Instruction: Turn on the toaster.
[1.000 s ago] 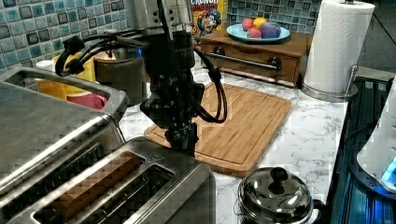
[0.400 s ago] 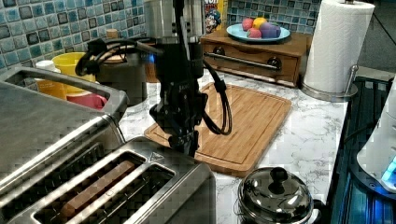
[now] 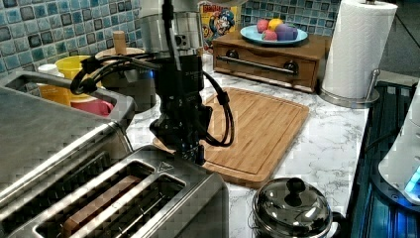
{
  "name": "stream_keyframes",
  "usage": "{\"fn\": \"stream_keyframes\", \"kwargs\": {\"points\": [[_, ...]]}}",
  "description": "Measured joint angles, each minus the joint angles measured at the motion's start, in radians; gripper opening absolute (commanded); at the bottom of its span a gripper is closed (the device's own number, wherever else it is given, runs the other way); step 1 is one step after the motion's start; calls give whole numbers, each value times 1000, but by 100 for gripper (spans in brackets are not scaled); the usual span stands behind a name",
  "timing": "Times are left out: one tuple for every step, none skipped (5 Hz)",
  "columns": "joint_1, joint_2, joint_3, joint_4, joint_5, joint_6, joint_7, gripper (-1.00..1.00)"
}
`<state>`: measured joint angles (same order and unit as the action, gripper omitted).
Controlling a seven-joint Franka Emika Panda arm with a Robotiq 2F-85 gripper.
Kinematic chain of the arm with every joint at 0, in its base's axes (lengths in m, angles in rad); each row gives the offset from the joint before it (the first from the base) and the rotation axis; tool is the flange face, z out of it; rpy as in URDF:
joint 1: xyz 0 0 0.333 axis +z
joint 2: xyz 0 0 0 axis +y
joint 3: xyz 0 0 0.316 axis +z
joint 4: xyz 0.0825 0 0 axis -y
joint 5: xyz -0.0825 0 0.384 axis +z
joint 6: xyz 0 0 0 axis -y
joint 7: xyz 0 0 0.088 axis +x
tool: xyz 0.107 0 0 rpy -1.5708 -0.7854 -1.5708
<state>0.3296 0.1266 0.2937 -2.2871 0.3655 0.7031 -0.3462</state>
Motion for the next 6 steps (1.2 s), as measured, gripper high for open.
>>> {"fn": "stream_keyframes", "kwargs": {"points": [[-2, 9, -1, 14, 0, -22, 0, -100], [7, 4, -10, 8, 3, -14, 0, -100], [14, 2, -16, 6, 3, -12, 0, -100], [14, 3, -17, 6, 5, -14, 0, -100], [14, 3, -16, 6, 4, -14, 0, -100], [14, 3, -16, 6, 6, -9, -3, -100]]}}
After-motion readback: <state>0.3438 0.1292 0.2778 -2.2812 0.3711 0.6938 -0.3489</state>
